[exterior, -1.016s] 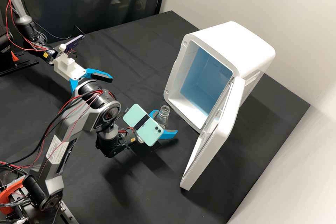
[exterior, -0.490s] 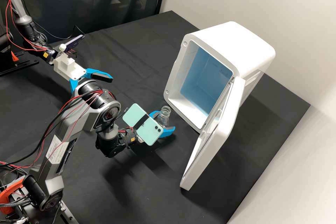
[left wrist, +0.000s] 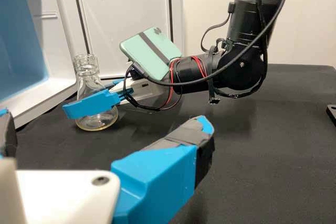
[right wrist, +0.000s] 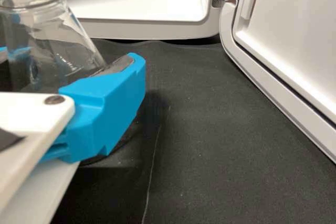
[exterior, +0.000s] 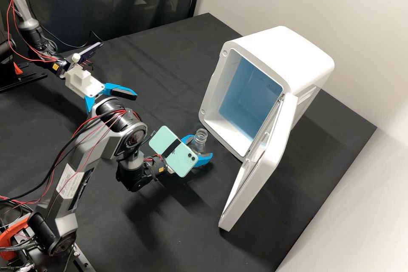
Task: Place the flask in the incubator
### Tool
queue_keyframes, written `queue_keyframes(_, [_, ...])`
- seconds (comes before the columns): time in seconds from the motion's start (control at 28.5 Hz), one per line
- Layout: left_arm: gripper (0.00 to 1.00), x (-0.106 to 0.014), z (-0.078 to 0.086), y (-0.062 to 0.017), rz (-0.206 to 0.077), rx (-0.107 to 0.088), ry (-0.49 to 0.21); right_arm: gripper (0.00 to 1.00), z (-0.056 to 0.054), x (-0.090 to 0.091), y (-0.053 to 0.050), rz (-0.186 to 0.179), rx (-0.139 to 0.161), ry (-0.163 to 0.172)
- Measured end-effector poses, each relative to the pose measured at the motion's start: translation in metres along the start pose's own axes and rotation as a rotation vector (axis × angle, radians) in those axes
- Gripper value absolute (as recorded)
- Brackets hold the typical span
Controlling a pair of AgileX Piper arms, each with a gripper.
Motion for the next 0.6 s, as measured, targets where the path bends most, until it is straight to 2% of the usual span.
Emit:
queue_keyframes(0.21, [1.0,0.0,-0.001,0.0002,0.001,-0.001,0.004,0.0,0.001,-0.002,0.0,0.002,0.0,0.002])
queue_keyframes(0.6, [1.0,-0.002,-0.012,0.0025,0.012,-0.01,0.052,0.0,0.001,-0.002,0.0,0.002,0.0,0.002])
